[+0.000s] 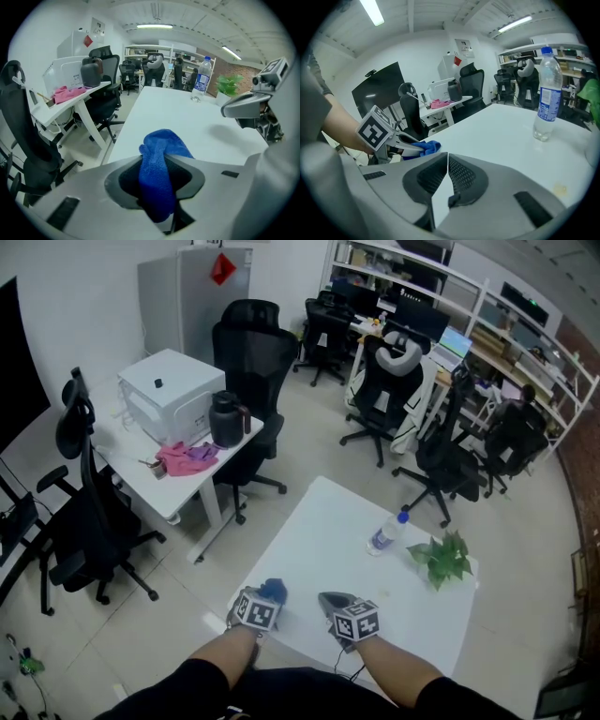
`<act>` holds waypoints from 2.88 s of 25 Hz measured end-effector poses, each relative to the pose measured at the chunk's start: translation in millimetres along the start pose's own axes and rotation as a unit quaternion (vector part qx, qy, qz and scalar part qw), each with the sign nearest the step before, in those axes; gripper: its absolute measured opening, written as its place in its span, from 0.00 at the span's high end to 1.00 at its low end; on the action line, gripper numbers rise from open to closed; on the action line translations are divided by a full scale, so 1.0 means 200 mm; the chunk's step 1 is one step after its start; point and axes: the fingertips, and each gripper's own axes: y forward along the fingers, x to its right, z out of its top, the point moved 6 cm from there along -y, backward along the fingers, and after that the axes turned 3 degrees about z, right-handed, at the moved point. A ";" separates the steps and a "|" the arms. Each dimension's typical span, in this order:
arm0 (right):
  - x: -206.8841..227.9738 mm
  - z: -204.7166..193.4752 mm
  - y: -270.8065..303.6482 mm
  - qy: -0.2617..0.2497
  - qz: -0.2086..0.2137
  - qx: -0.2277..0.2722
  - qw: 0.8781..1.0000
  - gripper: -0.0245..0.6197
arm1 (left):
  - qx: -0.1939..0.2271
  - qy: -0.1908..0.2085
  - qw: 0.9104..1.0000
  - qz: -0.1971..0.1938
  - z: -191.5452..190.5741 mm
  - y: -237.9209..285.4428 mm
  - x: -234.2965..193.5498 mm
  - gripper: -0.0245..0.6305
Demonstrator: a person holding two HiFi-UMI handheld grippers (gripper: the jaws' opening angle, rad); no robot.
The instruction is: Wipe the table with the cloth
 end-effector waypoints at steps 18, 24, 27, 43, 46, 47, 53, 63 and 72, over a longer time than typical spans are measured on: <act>0.45 -0.02 -0.56 0.066 -0.115 0.092 0.987 0.95 | 0.052 0.062 0.992 -0.101 0.61 0.08 0.55 0.82; 0.69 -0.15 -0.92 0.102 -0.188 0.122 0.969 0.95 | 0.043 0.109 0.982 -0.146 0.75 0.18 0.97 0.82; 0.78 -0.24 -1.09 0.117 -0.215 0.129 0.961 0.95 | 0.028 0.124 0.979 -0.157 0.77 0.23 1.16 0.82; 0.97 -0.69 -1.54 0.175 -0.276 0.138 0.935 0.95 | -0.053 0.225 0.963 -0.136 0.68 0.52 1.67 0.82; 0.98 -0.77 -1.61 0.188 -0.287 0.145 0.928 0.95 | -0.060 0.241 0.961 -0.122 0.65 0.55 1.73 0.83; 0.99 -0.80 -1.64 0.192 -0.291 0.146 0.926 0.95 | -0.059 0.246 0.960 -0.121 0.66 0.56 1.75 0.83; 0.98 -0.97 -1.76 0.215 -0.311 0.145 0.914 0.95 | -0.051 0.270 0.953 -0.127 0.66 0.58 1.95 0.84; 0.93 -1.08 -1.85 0.223 -0.328 0.135 0.908 0.95 | -0.032 0.303 0.935 -0.182 0.62 0.56 2.19 0.84; 0.92 -1.05 -1.80 0.212 -0.324 0.136 0.912 0.95 | -0.031 0.284 0.950 -0.126 0.73 0.57 1.91 0.84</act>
